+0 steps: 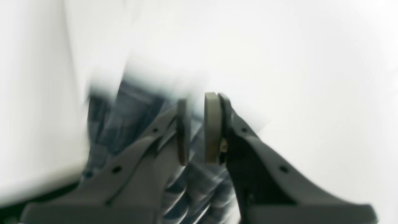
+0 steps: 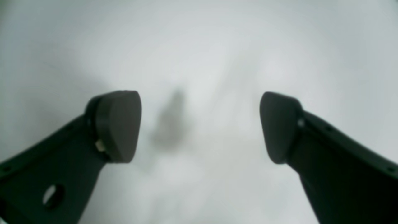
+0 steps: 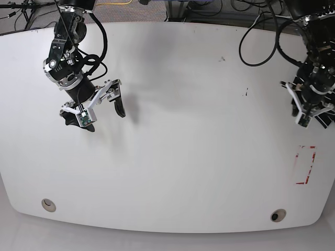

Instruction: Fold the T-shirt properly

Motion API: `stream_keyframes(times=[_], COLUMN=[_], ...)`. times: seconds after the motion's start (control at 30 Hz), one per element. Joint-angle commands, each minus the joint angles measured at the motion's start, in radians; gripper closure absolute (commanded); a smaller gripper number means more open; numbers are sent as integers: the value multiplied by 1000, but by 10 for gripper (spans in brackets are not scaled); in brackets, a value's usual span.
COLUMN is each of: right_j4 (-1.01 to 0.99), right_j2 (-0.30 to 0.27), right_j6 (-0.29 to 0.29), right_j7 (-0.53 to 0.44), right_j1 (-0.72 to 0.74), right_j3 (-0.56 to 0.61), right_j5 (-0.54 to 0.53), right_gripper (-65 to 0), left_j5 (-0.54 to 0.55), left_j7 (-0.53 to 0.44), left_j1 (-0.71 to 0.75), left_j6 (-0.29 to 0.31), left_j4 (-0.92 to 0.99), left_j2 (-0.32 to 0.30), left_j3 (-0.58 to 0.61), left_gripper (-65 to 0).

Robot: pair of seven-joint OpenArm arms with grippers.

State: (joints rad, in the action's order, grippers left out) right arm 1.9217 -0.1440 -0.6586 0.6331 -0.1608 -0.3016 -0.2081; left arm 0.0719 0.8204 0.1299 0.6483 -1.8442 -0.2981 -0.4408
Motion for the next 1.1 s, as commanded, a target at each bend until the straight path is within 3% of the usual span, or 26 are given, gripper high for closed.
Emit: stream_keyframes(times=[0.0, 0.17, 0.27, 0.37, 0.47, 0.63, 1.07], right_j4=[5, -67, -133, -176, -182, -146, 32], right_j2=[-3, -3, -3, -3, -3, -1, 100], right_j6=[1, 1, 1, 1, 1, 0, -10], right_j7=[-114, -302, -387, -436, -445, -444, -393], right_j1=[-15, -49, -70, -105, -150, -276, -699], right_j3=[-5, -17, -71, -104, -124, -137, -161], right_j5=[82, 200, 218, 220, 218, 215, 25], right_gripper=[-574, -574, -574, -574, -574, -574, -574], left_j5=[-8, -8, -8, -10, -44, -129, -131], left_j7=[-32, -229, -413, -603, -726, -769, -757], left_j1=[-26, -26, 15, 70, 132, 281, 850], left_j6=[-60, -200, -275, -335, -382, -414, -414], left_j4=[-33, -2, 51, 100, 122, 74, -162], left_j2=[29, 87, 107, 107, 107, 119, 179], left_j3=[49, 158, 233, 297, 346, 383, 376], left_gripper=[-63, -63, -63, -63, -63, -63, -63])
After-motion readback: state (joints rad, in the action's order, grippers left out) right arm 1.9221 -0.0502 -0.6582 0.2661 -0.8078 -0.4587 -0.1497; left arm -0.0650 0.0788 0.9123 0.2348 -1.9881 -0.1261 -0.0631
